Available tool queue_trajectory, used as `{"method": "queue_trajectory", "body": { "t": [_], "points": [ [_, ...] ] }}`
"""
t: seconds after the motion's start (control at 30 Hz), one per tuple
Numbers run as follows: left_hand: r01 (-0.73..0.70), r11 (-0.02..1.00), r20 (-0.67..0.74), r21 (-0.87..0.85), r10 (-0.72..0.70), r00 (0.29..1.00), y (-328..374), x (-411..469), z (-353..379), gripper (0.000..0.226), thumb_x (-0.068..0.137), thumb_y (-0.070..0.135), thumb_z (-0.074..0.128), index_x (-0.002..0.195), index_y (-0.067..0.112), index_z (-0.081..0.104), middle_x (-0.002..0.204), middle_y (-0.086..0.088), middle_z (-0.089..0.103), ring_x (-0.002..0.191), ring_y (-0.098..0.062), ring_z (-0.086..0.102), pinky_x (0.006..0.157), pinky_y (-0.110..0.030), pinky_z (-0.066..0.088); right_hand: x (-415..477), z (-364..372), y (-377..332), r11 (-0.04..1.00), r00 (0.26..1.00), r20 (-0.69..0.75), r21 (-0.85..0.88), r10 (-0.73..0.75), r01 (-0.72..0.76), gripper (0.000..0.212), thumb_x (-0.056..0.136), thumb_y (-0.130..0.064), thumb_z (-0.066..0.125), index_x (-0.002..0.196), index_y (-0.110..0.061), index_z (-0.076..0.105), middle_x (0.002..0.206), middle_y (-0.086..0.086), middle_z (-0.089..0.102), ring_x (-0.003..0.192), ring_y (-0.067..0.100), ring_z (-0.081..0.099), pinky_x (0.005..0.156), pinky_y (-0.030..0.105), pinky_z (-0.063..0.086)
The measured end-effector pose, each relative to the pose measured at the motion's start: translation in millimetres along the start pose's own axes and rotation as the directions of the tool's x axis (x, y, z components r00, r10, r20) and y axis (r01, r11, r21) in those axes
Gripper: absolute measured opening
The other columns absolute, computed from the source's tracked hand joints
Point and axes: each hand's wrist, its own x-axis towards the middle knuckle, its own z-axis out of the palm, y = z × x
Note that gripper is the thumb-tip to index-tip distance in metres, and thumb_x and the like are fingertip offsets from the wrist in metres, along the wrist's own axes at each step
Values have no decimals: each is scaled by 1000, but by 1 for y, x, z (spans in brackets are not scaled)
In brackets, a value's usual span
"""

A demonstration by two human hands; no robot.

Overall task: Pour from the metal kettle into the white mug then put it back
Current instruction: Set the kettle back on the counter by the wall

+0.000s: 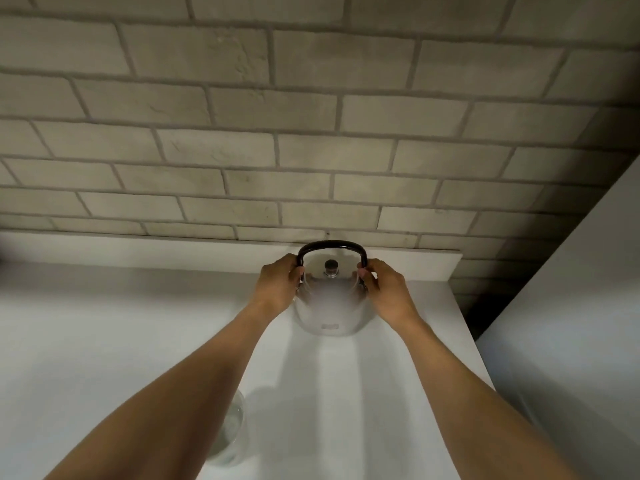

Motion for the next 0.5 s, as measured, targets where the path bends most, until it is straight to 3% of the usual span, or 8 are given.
{"method": "queue_trajectory", "body": {
  "t": [0.2,0.3,0.5],
  "points": [
    [3,1000,16,-14,-3,1000,-9,24,5,16,105,16,54,108,6,66,89,-8,68,85,-34,67,85,-50,59,17,14,12,997,998,7,40,59,-59,21,109,-27,52,118,-18,68,117,3,73,100,27,71,92,41,56],
    [14,1000,37,-13,-14,999,-14,30,10,16,105,17,54,110,6,66,90,-7,68,91,-36,70,87,-51,60,18,17,17,996,997,11,26,82,-83,21,109,-29,50,115,-20,68,112,1,73,96,25,71,89,40,57],
    [40,998,46,-52,-37,998,-20,32,17,18,106,22,54,116,11,64,113,-11,73,97,-32,70,86,-45,58,14,18,19,993,993,4,27,116,-116,26,108,-34,51,125,-22,67,118,-2,71,105,24,71,94,36,55]
  ]
}}
